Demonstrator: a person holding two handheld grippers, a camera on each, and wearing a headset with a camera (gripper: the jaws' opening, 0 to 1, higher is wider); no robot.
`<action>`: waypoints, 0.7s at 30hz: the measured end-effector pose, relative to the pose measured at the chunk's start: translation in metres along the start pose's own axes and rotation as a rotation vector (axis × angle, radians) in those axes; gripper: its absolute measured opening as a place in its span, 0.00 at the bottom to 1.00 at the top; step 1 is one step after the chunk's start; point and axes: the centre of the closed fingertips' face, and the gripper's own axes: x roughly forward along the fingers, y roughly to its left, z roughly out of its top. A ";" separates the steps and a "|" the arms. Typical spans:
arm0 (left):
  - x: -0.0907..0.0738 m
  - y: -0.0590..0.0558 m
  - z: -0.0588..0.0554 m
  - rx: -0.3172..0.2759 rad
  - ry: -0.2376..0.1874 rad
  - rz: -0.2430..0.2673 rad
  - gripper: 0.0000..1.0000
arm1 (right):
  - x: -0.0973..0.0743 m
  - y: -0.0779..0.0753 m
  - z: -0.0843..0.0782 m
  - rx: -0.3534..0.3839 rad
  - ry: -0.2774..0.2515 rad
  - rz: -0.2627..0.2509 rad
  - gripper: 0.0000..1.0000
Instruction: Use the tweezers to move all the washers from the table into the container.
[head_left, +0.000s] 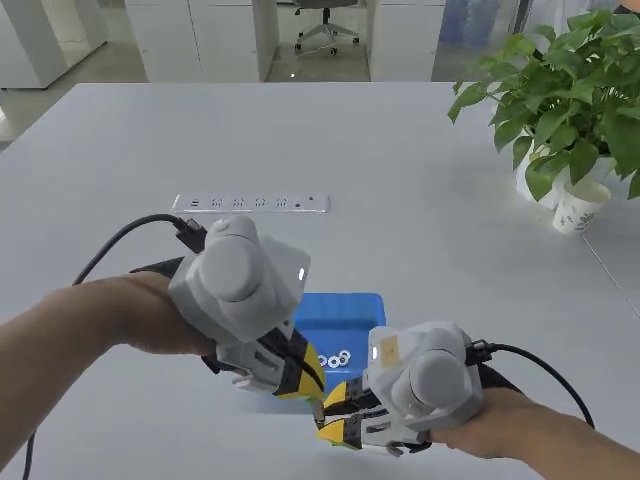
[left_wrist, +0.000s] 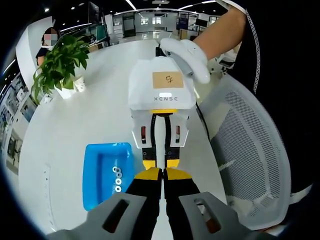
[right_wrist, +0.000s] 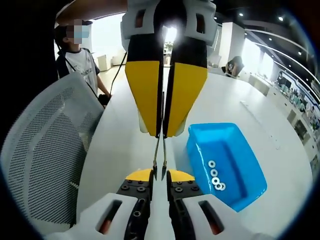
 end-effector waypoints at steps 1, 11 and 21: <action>0.000 0.000 0.000 -0.001 -0.001 0.001 0.04 | 0.000 0.000 0.000 0.001 -0.004 -0.001 0.12; -0.003 0.000 0.001 -0.025 -0.036 0.016 0.04 | 0.002 0.000 0.004 0.007 -0.031 -0.017 0.09; -0.005 0.001 -0.001 -0.037 -0.045 0.018 0.04 | -0.001 -0.001 0.004 0.028 -0.040 -0.024 0.07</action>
